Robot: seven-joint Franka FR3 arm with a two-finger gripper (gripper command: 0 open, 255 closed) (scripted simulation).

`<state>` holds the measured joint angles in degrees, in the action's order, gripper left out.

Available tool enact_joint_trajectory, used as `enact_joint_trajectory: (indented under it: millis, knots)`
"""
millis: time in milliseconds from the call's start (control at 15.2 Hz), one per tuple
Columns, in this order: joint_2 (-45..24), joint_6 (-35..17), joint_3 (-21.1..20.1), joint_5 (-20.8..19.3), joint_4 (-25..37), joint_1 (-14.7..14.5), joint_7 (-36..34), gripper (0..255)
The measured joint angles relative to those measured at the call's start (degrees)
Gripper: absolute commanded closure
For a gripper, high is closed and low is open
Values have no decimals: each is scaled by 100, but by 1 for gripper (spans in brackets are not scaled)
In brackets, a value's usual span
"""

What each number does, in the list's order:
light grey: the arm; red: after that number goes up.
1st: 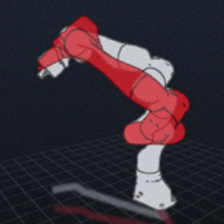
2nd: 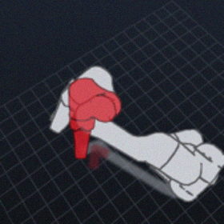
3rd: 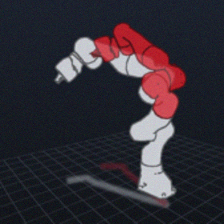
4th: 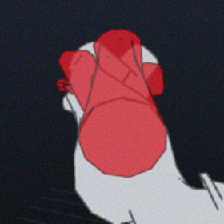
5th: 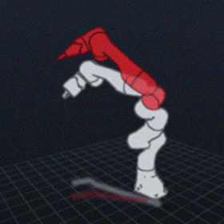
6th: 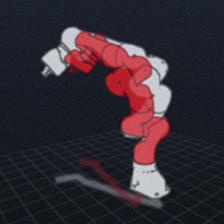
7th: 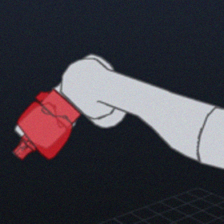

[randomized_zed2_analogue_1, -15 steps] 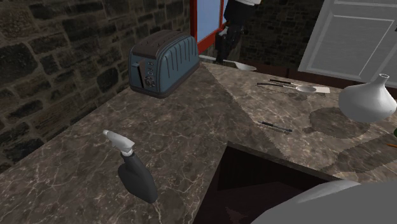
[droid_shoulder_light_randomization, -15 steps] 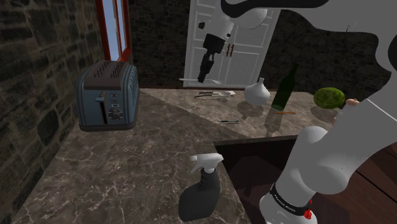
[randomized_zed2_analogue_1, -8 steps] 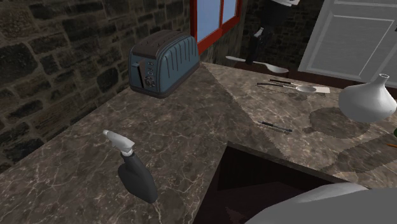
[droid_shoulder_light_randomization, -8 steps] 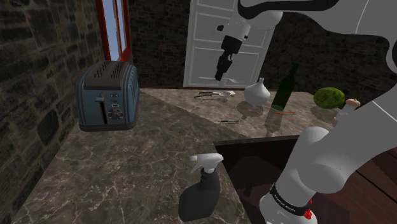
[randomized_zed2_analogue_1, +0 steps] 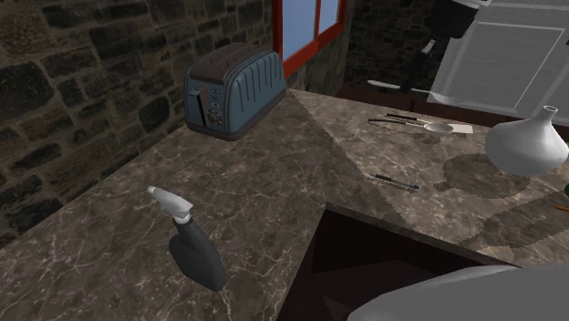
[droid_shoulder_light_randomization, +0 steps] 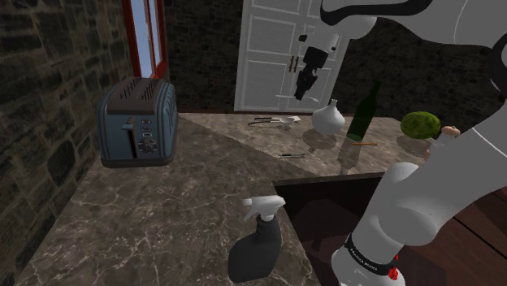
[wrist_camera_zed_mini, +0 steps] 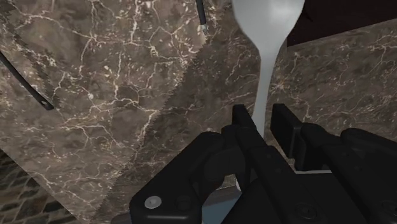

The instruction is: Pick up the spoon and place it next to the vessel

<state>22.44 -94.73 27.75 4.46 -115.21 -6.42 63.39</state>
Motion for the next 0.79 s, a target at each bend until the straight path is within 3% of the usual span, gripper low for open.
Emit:
enact_joint_trajectory:
  millis: [792]
  knots:
    - [-1105,605,1511,152,1275,354,1928,255]
